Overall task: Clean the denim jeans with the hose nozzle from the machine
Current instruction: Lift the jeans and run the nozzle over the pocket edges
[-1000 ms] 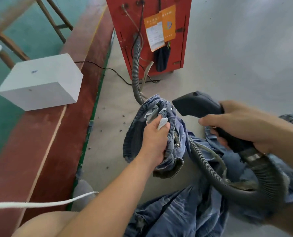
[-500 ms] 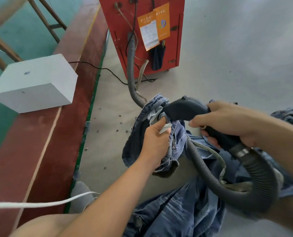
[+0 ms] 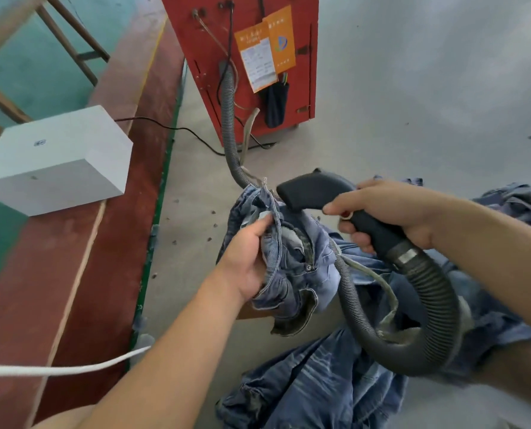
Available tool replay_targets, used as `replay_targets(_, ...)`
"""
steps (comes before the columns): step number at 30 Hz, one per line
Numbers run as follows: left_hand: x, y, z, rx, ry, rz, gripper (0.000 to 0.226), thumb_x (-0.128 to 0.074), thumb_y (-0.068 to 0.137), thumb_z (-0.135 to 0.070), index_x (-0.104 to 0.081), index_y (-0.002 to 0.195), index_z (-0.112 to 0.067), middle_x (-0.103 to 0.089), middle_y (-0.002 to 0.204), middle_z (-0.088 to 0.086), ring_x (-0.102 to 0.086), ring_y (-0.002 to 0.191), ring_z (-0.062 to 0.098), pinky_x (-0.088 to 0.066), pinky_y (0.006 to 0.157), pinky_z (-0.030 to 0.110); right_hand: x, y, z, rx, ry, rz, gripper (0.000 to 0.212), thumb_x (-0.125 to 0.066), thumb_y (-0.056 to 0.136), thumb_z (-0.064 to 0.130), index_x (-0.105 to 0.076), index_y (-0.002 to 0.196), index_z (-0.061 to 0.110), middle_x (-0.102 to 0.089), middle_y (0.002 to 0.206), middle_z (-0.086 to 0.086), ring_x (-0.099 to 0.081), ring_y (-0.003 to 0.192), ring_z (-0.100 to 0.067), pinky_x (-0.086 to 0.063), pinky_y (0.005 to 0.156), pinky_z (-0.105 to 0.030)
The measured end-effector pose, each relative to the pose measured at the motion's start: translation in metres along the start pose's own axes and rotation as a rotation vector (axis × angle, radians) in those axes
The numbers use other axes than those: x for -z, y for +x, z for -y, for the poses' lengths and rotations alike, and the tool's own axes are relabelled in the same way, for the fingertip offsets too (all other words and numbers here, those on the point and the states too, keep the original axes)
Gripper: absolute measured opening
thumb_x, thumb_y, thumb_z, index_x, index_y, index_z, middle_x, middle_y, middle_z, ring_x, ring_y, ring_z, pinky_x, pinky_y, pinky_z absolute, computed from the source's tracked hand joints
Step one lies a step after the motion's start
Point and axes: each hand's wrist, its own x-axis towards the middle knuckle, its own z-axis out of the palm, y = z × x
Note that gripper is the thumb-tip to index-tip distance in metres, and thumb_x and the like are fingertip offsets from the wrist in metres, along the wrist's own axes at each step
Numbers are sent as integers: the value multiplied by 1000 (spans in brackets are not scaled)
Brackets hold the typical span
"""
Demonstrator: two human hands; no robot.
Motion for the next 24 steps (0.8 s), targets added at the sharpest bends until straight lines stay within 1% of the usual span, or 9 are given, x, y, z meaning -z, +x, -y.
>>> replay_targets(3,-3,0,2,78,46,46,58,-44,106,-53,-71,129,-7,-66,135,19,-65,124,37,-57,96,50,-6,3,3,145,55,-165,22,-73,93,17,-52,96,10,-56,65,-9,-49,45,-20,-48,45,-29)
replay_targets(5,-3,-2,-2,113,67,62,59,-44,107,-50,-61,141,-4,-60,143,20,-58,132,38,-49,109,52,0,-5,3,192,1,-190,24,-74,92,19,-52,98,10,-58,65,-9,-51,46,-21,-48,45,-30)
replay_targets(7,-2,-3,-10,109,16,61,58,-43,108,-44,-56,143,0,-58,145,22,-57,133,39,-46,112,53,6,-19,0,194,-159,-97,28,-77,87,24,-56,97,9,-59,68,-12,-52,48,-23,-49,46,-32)
replay_targets(9,-2,-4,-18,72,-56,39,56,-40,109,-42,-60,139,0,-62,139,24,-63,125,39,-52,104,52,6,-36,-4,163,-353,22,32,-80,80,32,-59,89,10,-62,70,-19,-54,50,-27,-51,49,-34)
replay_targets(11,0,-2,-21,32,-57,8,63,-32,110,-50,-60,141,-3,-63,139,20,-64,125,35,-52,105,48,-2,-47,-6,125,-521,113,33,-79,78,37,-60,85,11,-62,73,-30,-55,52,-30,-52,50,-32)
replay_targets(13,-1,-1,-18,27,-38,-11,73,-27,107,-60,-62,140,-6,-64,139,17,-64,126,32,-51,108,45,-15,-49,-7,125,-587,148,31,-76,82,35,-60,84,9,-61,69,-30,-53,49,-29,-50,48,-29)
replay_targets(16,-5,-3,-10,17,-28,54,89,-23,99,-76,-61,142,-7,-59,145,20,-57,135,35,-38,118,50,-28,-40,-7,182,-494,46,23,-73,92,23,-58,87,5,-60,60,-14,-51,46,-25,-49,47,-31)
replay_targets(20,-4,-7,-10,81,-37,223,117,-31,82,-94,-50,147,2,-48,152,28,-48,141,44,-34,119,59,-19,-37,-1,244,-277,-143,24,-72,94,22,-55,100,6,-61,71,-15,-54,53,-26,-50,49,-34)
replay_targets(24,9,-3,-12,68,-38,66,89,-27,101,-73,-58,142,0,-59,142,25,-57,132,43,-45,111,56,-2,-50,4,408,-329,-268,17,-72,94,26,-58,101,24,-71,70,-8,-62,47,-27,-52,42,-35)
